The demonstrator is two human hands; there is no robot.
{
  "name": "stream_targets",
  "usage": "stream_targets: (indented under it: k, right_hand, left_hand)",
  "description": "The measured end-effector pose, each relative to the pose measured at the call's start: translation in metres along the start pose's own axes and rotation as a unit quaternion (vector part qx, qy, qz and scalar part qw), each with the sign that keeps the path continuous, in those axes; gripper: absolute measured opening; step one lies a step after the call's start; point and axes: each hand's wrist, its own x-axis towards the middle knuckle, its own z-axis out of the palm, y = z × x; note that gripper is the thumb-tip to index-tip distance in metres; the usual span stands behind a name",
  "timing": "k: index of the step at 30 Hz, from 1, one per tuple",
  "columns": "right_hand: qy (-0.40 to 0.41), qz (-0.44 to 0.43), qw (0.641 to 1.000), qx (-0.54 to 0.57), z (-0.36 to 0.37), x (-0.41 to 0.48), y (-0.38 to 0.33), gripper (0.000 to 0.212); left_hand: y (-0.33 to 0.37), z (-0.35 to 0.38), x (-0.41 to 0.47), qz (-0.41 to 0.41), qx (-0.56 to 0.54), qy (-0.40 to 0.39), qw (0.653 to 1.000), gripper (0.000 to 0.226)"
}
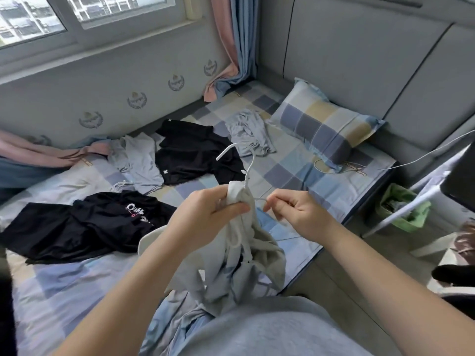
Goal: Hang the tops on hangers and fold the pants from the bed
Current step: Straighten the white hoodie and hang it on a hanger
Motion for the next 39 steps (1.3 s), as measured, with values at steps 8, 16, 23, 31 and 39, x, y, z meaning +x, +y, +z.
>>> stream_targets:
  k: [8, 16, 23, 31, 39]
  right_hand:
    - [0.041, -0.038, 0.996, -0.069, 0.044, -0.036, 0.029, 0.039]
    - [-0.048, 0.141, 0.965, -0.217, 0.092, -0.016, 0.079, 0.013]
    - [0.043, 0.179, 0.939, -0.291, 0.043, -0.007, 0.102, 0.022]
    - [0.106, 0.037, 0.953, -0.281, -0.017, 0.005, 0.083, 0.02]
    - [0.104, -0.103, 0.977, -0.156, -0.011, 0.017, -0.008, 0.016]
  left_hand:
    - [0.003, 0.009, -0.001, -0.044, -0.153, 0.173, 0.972, 0.041]
    - [0.018, 0.006, -0.003, -0.027, -0.288, 0.21, 0.934, 0.036]
    - [-0.014, -0.012, -0.015, -0.031, -0.227, 0.158, 0.96, 0.051]
    - [-0.059, -0.036, -0.018, -0.078, -0.079, -0.011, 0.994, 0.054]
    - [-0.037, 0.0, -0.013, -0.126, 0.06, -0.144, 0.98, 0.057]
